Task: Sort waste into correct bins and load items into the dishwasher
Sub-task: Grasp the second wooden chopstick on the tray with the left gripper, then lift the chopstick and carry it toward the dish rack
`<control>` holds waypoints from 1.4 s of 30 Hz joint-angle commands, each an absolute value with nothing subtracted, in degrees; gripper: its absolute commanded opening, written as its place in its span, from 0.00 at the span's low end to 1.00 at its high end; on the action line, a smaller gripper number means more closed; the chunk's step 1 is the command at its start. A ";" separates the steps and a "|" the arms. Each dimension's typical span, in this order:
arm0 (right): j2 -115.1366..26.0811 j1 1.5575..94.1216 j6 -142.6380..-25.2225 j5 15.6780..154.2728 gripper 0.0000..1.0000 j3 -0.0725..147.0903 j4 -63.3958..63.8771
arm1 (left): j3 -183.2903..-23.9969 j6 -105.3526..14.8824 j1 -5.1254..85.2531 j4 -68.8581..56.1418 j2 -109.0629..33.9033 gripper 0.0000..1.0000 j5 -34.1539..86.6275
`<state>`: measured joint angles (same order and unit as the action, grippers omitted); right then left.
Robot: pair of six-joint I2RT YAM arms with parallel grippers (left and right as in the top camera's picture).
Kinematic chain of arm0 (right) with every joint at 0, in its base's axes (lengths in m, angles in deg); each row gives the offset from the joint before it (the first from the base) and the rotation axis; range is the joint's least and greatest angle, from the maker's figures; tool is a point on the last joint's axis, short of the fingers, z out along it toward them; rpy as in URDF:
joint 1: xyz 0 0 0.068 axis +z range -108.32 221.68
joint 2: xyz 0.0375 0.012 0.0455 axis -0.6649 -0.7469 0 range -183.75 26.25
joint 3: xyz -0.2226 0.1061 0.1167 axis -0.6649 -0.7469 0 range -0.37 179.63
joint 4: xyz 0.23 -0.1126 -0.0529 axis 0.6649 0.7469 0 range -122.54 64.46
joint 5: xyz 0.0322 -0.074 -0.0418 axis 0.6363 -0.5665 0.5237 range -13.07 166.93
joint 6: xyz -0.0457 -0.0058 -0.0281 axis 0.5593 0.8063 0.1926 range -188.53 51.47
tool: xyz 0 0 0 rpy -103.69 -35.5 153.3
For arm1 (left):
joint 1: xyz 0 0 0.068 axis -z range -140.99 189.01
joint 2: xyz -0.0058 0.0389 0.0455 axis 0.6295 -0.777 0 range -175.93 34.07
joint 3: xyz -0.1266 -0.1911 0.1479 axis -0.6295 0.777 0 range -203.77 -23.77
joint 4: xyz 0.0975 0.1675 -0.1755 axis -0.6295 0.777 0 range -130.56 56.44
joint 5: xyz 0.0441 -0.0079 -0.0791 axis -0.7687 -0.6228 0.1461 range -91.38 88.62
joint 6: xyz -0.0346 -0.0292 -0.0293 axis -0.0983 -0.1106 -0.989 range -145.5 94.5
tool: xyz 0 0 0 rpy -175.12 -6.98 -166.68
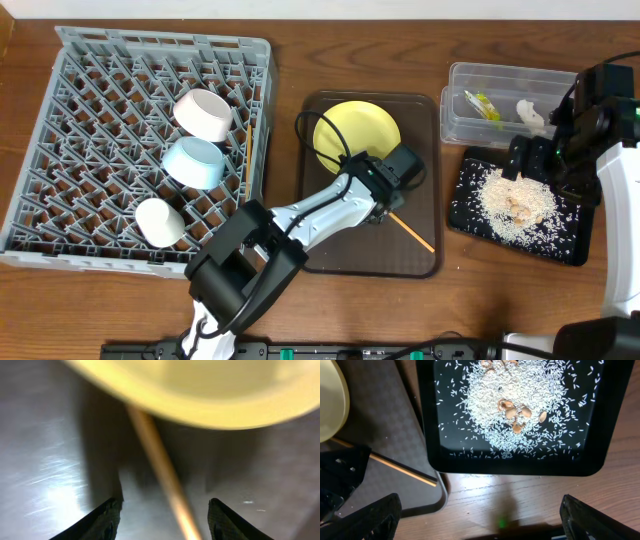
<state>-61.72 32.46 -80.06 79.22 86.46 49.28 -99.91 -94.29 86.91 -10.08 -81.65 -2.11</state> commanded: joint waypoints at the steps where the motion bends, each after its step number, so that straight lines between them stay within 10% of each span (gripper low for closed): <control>1: -61.28 32.33 -80.24 79.81 0.99 87.27 49.30 | -97.87 -94.56 86.98 -3.70 -85.98 0.56 -5.61; 15: -61.28 32.33 -80.04 80.20 0.99 87.27 49.36 | -97.90 -92.17 86.87 2.70 -85.52 0.26 -6.55; 18: -61.28 32.33 -80.04 80.20 0.99 87.27 49.36 | -97.90 -91.78 86.59 3.55 -84.32 0.41 -4.34; 19: -61.28 32.33 -80.02 80.20 0.99 87.27 49.34 | -97.90 -91.69 86.43 3.55 -83.62 0.79 -0.58; 20: -61.28 32.33 -80.02 80.20 0.99 87.27 49.34 | -97.90 -90.51 86.35 3.62 -83.23 0.83 0.80; 42: -61.28 32.33 -80.04 80.20 0.99 87.27 49.30 | -125.41 -76.22 78.94 13.00 -74.18 0.89 -3.34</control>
